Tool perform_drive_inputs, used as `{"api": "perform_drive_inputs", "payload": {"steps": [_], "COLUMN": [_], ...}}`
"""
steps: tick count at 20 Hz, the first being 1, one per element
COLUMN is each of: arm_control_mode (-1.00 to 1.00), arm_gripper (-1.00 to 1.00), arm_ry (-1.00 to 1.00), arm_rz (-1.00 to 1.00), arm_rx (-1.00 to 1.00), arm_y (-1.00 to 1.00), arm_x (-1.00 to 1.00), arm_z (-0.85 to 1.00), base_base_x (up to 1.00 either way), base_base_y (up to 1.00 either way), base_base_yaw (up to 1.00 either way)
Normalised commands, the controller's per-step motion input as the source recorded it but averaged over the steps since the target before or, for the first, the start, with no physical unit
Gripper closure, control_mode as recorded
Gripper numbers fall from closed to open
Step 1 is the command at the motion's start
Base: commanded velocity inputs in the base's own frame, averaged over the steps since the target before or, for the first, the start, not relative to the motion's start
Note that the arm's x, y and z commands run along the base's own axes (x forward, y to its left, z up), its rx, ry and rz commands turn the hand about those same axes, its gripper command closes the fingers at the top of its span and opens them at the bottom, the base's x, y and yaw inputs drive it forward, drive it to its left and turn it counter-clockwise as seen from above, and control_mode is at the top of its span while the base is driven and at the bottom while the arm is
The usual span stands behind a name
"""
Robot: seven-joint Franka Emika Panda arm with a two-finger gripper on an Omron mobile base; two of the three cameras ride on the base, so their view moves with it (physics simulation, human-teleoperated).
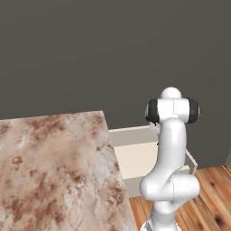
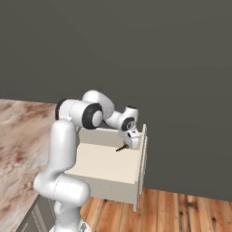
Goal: Organize the utensils by type. Pick up the wooden spoons from the counter and place them in the open cabinet. Then pick up the metallic utensils from the counter and place them in the open drawer.
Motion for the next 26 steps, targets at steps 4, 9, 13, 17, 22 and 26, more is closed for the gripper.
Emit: {"api": "perform_drive_inputs", "payload": {"steps": [4,9,13,17,22,26], "arm_control_mode": [-1.0,-1.0,-1.0,-1.0,-1.0,-1.0], "arm_gripper": [1.0,1.0,1.0,1.0,1.0,1.0], "arm_ry": [0.06,0.17,0.08,0.06,0.03,0.04], "arm_rz": [0.0,0.0,0.0,0.0,0.0,0.0], "arm_rx": [-0.01,0.0,0.0,0.0,0.01,0.02], "arm_y": [0.75,0.41,0.22,0.02,0.01,0.01], "arm_x": [0.07,0.28,0.28,0.04,0.0,0.01], "arm_z": [-0.3,-0.57,-0.5,-0.51,-0.5,-0.47], "base_base_x": [0.0,0.0,0.0,0.0,0.0,0.0], "base_base_y": [0.0,0.0,0.0,0.0,0.0,0.0], "base_base_yaw": [0.0,0.0,0.0,0.0,0.0,0.0]}}
